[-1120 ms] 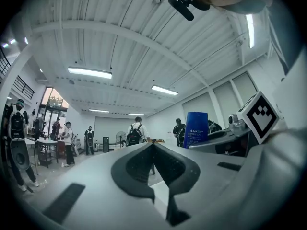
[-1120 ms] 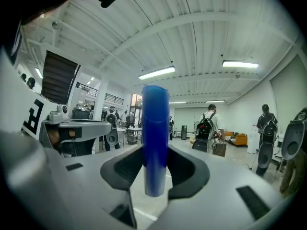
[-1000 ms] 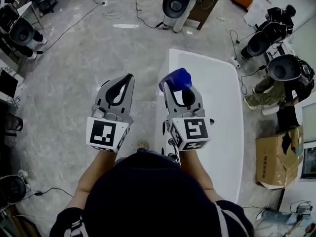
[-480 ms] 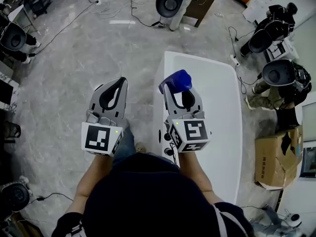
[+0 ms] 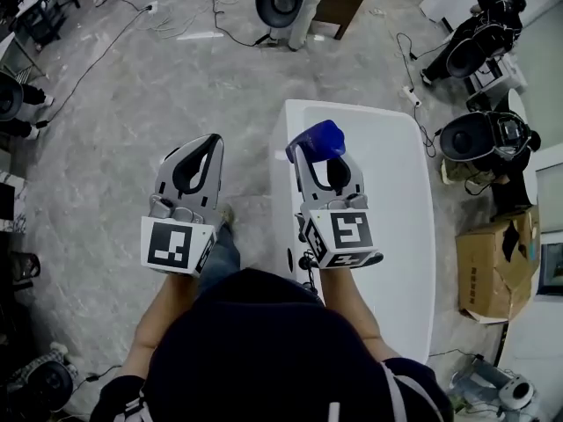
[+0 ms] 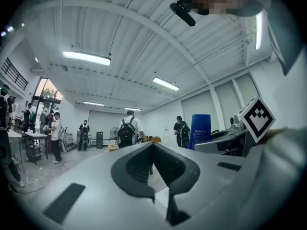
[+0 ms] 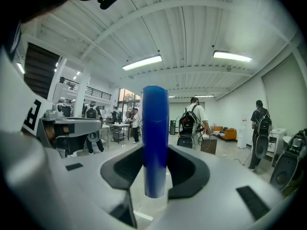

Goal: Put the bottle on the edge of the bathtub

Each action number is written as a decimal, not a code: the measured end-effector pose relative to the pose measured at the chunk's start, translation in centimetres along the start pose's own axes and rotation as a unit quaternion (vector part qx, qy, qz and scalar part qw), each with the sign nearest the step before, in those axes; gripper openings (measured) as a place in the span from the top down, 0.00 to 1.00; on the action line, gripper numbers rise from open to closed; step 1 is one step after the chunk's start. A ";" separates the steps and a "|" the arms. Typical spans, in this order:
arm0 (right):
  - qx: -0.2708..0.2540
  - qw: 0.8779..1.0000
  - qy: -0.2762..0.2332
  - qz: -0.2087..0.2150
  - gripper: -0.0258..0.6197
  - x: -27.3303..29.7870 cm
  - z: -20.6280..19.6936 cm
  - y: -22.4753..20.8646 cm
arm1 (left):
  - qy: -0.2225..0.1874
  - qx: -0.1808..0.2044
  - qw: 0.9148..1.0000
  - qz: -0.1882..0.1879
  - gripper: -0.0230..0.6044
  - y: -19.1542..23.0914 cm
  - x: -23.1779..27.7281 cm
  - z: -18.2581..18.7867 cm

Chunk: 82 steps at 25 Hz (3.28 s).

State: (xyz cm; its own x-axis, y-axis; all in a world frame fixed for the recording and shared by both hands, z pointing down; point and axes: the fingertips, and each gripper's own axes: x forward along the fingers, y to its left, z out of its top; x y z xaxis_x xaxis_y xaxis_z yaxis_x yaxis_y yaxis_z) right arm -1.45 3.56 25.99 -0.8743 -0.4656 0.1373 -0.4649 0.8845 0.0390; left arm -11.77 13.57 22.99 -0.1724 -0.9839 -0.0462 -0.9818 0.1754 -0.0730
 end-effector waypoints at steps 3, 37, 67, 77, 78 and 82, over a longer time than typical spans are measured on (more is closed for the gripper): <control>0.003 1.000 0.000 -0.024 0.70 3.8 1.2 -1.1 | -0.003 0.000 1.000 -0.028 0.93 3.0 3.6 0.4; 0.085 0.945 0.074 -0.308 0.70 11.7 -7.3 -20.7 | 0.043 -0.018 0.945 -0.323 0.93 -1.1 34.1 -5.5; 0.057 0.982 0.077 -0.162 0.70 22.2 -21.9 -23.2 | 0.095 -0.005 0.906 -0.413 0.93 -6.4 41.3 -20.0; 0.072 0.978 0.137 -0.138 0.70 27.7 -30.1 -21.7 | 0.137 -0.009 0.894 -0.426 0.93 -3.6 41.0 -25.9; 0.079 0.977 0.143 -0.140 0.70 28.0 -30.9 -21.7 | 0.139 -0.007 0.893 -0.427 0.93 -3.5 41.0 -26.3; 0.082 0.973 0.167 -0.138 0.70 29.3 -33.6 -21.5 | 0.146 -0.011 0.894 -0.424 0.93 -2.6 41.3 -28.0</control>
State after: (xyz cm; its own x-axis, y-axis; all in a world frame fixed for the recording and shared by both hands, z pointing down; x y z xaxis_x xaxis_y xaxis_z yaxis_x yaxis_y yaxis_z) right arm -12.33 -28.12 62.47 -0.6319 -0.6241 0.4596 -0.7149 0.6984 -0.0346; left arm -18.57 -28.41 49.13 0.6236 -0.7299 0.2799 -0.7703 -0.6348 0.0608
